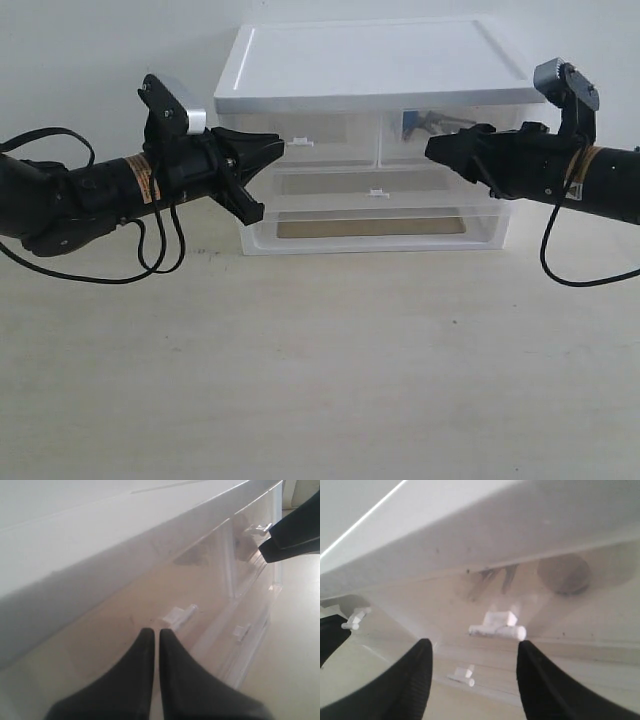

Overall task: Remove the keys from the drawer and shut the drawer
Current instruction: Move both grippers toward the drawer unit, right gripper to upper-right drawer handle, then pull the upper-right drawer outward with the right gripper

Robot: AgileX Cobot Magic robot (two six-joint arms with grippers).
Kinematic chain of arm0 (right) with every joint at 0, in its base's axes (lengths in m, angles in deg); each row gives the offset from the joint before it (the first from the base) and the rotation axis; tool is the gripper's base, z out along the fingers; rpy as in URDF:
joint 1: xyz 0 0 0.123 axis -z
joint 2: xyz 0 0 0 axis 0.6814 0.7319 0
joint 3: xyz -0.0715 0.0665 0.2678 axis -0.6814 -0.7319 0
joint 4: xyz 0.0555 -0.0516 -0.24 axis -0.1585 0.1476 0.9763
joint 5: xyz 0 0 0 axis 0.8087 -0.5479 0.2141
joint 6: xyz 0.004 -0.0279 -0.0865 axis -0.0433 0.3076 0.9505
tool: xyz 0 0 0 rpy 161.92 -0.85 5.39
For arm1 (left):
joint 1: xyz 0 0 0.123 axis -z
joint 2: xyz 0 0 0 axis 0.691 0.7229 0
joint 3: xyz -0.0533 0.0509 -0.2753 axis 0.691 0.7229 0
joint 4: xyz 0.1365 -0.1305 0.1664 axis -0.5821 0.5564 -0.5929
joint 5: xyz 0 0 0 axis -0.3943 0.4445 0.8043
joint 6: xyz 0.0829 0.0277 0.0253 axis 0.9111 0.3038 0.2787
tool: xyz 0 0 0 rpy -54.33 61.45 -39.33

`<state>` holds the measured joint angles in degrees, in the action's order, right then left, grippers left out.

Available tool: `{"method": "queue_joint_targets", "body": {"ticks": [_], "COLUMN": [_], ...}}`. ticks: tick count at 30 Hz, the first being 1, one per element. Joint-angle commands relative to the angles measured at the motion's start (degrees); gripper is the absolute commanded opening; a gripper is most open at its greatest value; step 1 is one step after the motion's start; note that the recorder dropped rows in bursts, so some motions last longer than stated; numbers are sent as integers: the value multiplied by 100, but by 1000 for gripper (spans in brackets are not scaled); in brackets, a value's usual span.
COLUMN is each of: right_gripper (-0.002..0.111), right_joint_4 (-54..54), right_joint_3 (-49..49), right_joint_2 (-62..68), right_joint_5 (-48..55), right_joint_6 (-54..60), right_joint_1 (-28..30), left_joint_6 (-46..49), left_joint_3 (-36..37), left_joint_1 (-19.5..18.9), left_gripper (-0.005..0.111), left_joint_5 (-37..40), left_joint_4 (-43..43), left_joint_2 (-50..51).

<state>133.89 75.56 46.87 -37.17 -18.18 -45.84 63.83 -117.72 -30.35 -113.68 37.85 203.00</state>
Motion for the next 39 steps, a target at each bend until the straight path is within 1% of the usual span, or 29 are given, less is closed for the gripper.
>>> {"method": "queue_joint_targets", "body": {"ticks": [1,9,15,24,29,30,32,37,38,39], "right_gripper": [50,50,50,50,50,48,39,4,0,0], "right_joint_4": [-440,-31,155,-40,-383,-420,-472,-567,-567,-567], "right_joint_3": [149,149,149,149,149,149,149,149,149,149], "right_joint_2": [9,-143,-385,-308,-308,-308,-308,-308,-308,-308], "right_joint_5": [-44,-96,136,170,324,396,449,337,336,347], "right_joint_6": [10,-305,-323,-247,121,183,306,612,692,692], "right_joint_1": [79,229,229,229,229,229,229,229,229,229], "left_joint_6": [27,27,17,-14,-14,-14,-14,-14,-14,-14], "left_joint_3": [-74,-74,-74,-74,-74,-74,-74,-74,-74,-74], "left_joint_1": [-12,-12,-12,-12,-12,-12,-12,-12,-12,-12], "left_gripper": [4,4,4,4,4,4,4,4,4,4], "left_joint_5": [127,127,127,127,127,127,127,127,127,127], "left_joint_4": [329,329,329,285,285,285,285,285,285,285], "left_joint_2": [23,23,23,23,23,23,23,23,23,23]}}
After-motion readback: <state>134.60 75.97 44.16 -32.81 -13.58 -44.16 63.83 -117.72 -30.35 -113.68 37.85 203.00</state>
